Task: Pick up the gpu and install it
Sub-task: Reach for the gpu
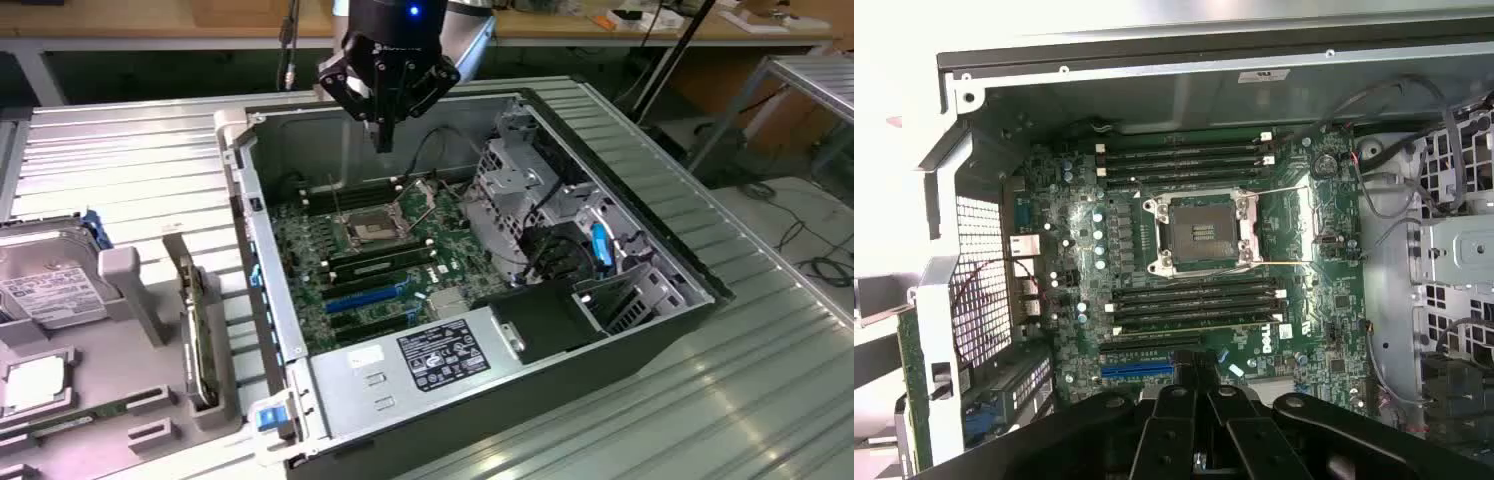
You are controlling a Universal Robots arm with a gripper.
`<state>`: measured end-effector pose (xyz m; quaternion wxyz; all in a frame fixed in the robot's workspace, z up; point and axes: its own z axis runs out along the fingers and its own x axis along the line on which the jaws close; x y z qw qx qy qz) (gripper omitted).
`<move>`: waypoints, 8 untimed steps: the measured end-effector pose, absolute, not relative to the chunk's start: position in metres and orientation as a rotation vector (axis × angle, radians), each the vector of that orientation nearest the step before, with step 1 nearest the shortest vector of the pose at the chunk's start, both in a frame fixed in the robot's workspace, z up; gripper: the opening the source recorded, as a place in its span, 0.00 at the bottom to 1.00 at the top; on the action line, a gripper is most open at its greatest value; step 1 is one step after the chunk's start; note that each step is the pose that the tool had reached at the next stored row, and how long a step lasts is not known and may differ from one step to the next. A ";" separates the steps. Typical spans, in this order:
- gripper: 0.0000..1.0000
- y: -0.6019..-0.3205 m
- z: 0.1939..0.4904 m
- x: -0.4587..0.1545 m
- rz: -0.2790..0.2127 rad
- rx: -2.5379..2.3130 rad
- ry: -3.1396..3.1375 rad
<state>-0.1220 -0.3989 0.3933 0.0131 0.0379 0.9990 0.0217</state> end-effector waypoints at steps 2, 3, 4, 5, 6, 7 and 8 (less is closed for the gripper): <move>0.11 -0.399 0.393 -0.122 0.068 0.118 3.113; 0.11 -0.399 0.393 -0.122 0.068 0.118 3.112; 0.11 -0.399 0.393 -0.122 0.068 0.118 3.113; 0.11 -0.399 0.393 -0.122 0.068 0.118 3.113; 0.11 -0.399 0.393 -0.122 0.068 0.118 3.113; 0.11 -0.399 0.393 -0.122 0.068 0.118 3.113; 0.11 -0.399 0.393 -0.122 0.068 0.118 3.112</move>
